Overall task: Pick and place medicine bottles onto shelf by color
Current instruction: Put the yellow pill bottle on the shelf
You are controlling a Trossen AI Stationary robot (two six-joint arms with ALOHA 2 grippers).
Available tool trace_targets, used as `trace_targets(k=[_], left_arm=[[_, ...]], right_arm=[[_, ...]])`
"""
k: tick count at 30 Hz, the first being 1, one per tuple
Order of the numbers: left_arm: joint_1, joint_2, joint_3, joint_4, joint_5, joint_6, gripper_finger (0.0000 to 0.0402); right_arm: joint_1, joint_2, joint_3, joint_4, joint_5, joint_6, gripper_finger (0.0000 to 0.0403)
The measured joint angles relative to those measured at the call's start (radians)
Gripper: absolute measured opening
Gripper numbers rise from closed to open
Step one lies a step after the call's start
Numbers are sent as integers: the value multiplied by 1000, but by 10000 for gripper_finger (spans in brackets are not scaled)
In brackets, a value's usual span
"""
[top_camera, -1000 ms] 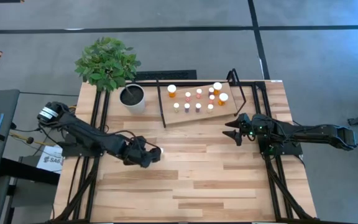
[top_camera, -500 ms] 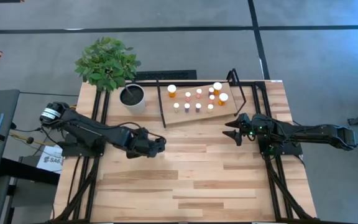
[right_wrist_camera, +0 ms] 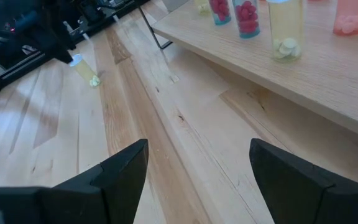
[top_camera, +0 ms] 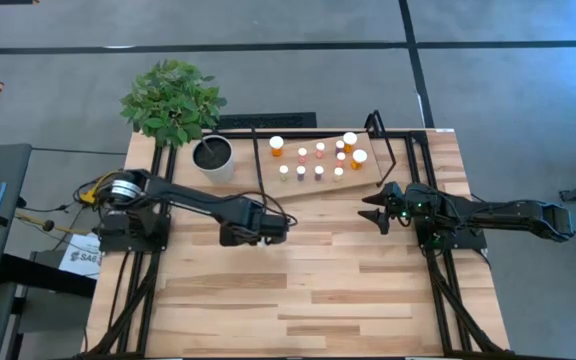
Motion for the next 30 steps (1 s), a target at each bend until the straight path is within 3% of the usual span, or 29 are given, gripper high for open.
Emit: trace_targets(k=[7,13,30], left_arm=[[4,52,9,-20,25,8,400],[4,52,10,-24,-37,23,382],[5,91,9,-12,11,67,231]], right_arm=[[0,0,0,0,0,0,301],[0,0,0,0,0,0,301],[0,0,0,0,0,0,301]])
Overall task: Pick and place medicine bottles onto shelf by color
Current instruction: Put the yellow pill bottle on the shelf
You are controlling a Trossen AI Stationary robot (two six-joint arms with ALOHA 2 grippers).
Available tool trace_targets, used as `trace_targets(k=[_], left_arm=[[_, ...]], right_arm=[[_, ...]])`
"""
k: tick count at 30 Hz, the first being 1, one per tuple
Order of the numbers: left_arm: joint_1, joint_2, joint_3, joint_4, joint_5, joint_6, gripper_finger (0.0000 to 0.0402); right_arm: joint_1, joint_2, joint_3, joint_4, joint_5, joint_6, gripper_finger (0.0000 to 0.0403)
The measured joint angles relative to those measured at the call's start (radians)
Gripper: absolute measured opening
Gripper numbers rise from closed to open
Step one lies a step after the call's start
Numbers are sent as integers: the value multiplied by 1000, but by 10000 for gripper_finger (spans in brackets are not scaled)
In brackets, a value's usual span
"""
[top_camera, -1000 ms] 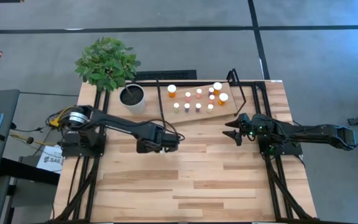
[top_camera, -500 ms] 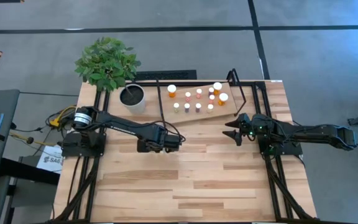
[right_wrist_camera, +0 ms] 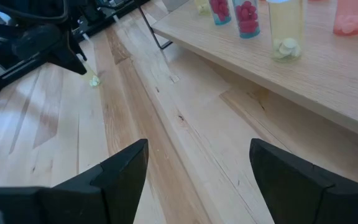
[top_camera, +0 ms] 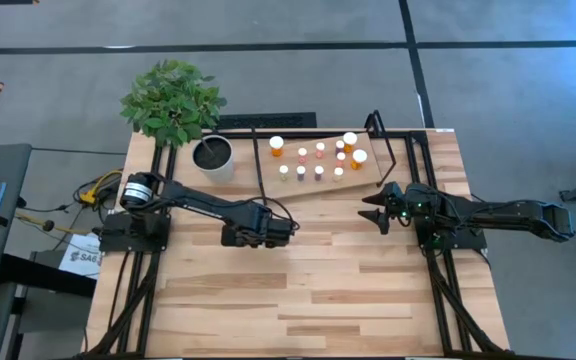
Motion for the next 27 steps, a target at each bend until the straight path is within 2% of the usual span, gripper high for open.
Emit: trace_targets(k=[15,27], left_arm=[[0,5,0,6,-11,9,123],[0,5,29,-36,1,37,110]], right_arm=[[0,0,0,0,0,0,301],[0,0,0,0,0,0,301]])
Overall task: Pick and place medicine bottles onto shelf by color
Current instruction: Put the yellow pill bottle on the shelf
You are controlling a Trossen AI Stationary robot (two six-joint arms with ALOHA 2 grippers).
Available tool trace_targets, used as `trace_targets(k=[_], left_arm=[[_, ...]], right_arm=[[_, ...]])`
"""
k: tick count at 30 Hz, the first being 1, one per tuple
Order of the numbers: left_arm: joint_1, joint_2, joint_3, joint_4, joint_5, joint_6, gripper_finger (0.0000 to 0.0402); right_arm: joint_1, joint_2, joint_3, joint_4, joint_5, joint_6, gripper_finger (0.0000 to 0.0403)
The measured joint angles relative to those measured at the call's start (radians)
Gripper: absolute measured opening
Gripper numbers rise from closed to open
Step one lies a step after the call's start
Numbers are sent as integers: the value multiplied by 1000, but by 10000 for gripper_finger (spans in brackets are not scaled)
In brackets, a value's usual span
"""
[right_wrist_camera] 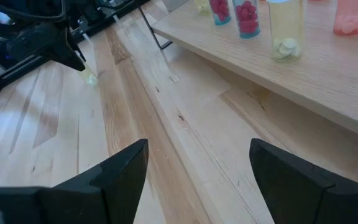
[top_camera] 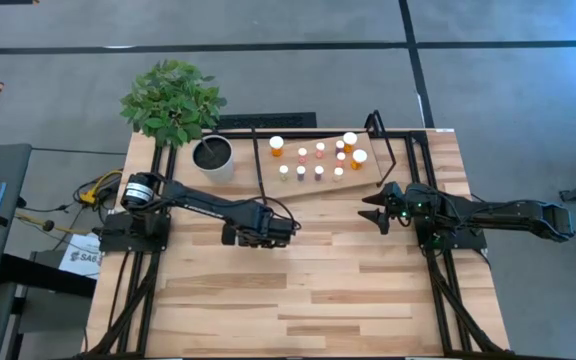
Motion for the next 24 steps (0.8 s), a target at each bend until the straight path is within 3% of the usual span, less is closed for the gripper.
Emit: trace_targets(k=[14,24], left_arm=[[40,0,193,-132,-110,229,110],[88,2,246,-146,-137,287,108]], right_arm=[[0,0,0,0,0,0,301],[0,0,0,0,0,0,301]])
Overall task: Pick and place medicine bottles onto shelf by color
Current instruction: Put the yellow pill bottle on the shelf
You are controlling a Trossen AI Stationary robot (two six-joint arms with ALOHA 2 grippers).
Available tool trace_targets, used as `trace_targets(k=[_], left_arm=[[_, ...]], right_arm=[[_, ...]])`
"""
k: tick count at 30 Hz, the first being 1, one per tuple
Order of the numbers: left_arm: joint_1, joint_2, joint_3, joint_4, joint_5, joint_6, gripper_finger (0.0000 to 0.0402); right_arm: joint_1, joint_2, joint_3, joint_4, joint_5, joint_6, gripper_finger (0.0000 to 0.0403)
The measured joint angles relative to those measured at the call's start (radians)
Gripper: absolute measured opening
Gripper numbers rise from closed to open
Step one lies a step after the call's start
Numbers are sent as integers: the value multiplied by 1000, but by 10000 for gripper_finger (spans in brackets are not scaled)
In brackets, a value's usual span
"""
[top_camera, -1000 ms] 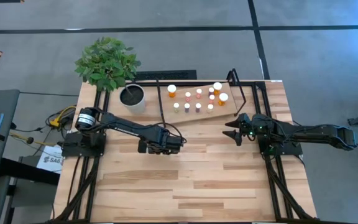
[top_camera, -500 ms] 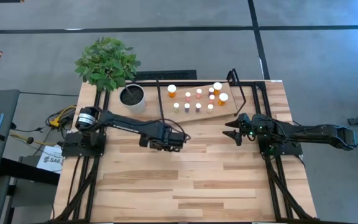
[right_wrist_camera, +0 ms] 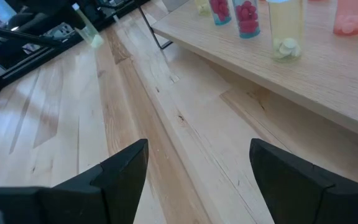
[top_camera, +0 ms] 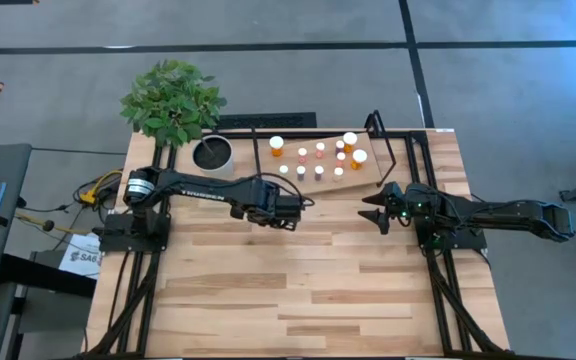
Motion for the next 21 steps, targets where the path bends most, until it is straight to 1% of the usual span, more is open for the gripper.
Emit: trace_targets(k=[6,12,14,17,21], left_arm=[[17,1,10,1,-6,18,94],[37,1,10,45,-18,35,94],[41,20,18,53,-19,37,93],[40,83,84,-5,-13,56,93],[39,203,246,-119,12,116,93]], right_arm=[[0,0,0,0,0,0,301],[0,0,0,0,0,0,301],[0,0,0,0,0,0,301],[0,0,0,0,0,0,301],[0,0,0,0,0,0,301]])
